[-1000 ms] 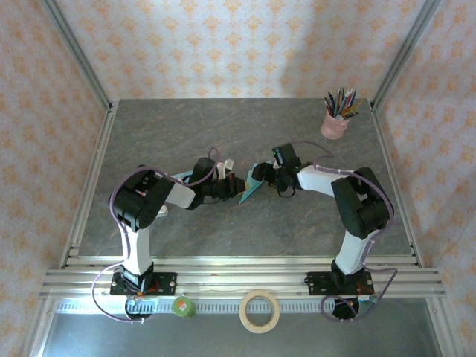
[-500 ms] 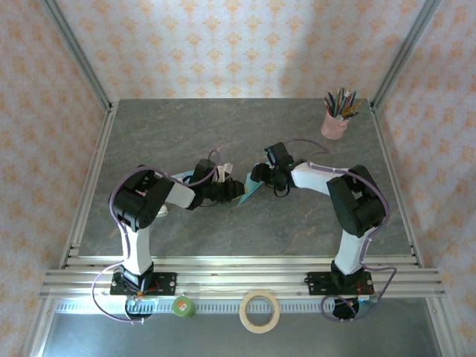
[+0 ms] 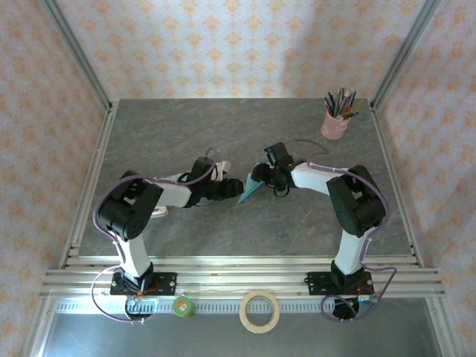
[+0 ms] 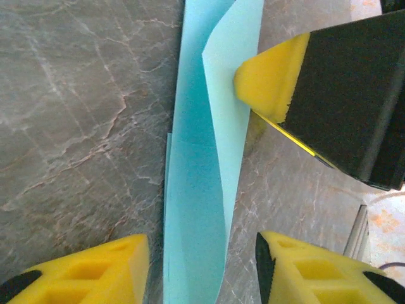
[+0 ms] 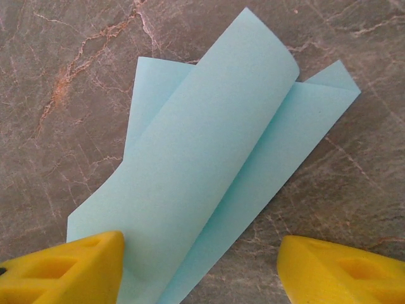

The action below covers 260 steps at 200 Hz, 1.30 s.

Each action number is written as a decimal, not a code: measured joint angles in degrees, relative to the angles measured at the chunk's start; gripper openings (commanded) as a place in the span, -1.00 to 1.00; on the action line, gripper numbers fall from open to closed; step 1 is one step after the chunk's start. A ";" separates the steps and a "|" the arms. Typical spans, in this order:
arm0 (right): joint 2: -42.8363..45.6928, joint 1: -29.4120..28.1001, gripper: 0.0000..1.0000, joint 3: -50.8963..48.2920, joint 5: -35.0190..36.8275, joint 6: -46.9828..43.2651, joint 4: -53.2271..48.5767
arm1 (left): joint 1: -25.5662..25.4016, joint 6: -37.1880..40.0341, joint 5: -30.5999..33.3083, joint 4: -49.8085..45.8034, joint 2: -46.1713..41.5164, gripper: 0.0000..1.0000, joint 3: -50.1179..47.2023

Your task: Fold a paper plane with a square sheet of paper (pick it up from the middle)

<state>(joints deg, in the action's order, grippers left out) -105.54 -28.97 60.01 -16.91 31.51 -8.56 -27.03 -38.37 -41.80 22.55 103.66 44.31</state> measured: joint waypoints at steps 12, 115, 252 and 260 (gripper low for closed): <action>0.00 0.00 0.35 0.00 0.02 0.15 0.00 | -0.55 1.18 0.79 -0.98 -0.13 0.07 0.04; -0.72 -0.02 0.29 0.00 0.44 0.87 -0.02 | -2.99 7.41 5.31 -9.14 -0.02 -0.10 3.80; -0.98 -0.20 0.18 -0.11 1.88 1.46 -0.17 | -2.97 8.41 7.48 -11.65 1.60 -0.47 5.53; -1.01 -0.24 0.18 -0.11 2.05 1.46 -0.20 | -2.97 8.41 7.52 -11.74 1.60 -0.47 5.57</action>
<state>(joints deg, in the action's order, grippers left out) -106.54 -29.21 59.90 -14.85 32.97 -8.75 -30.00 -29.95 -34.28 10.81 105.25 49.89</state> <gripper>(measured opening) 0.592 0.268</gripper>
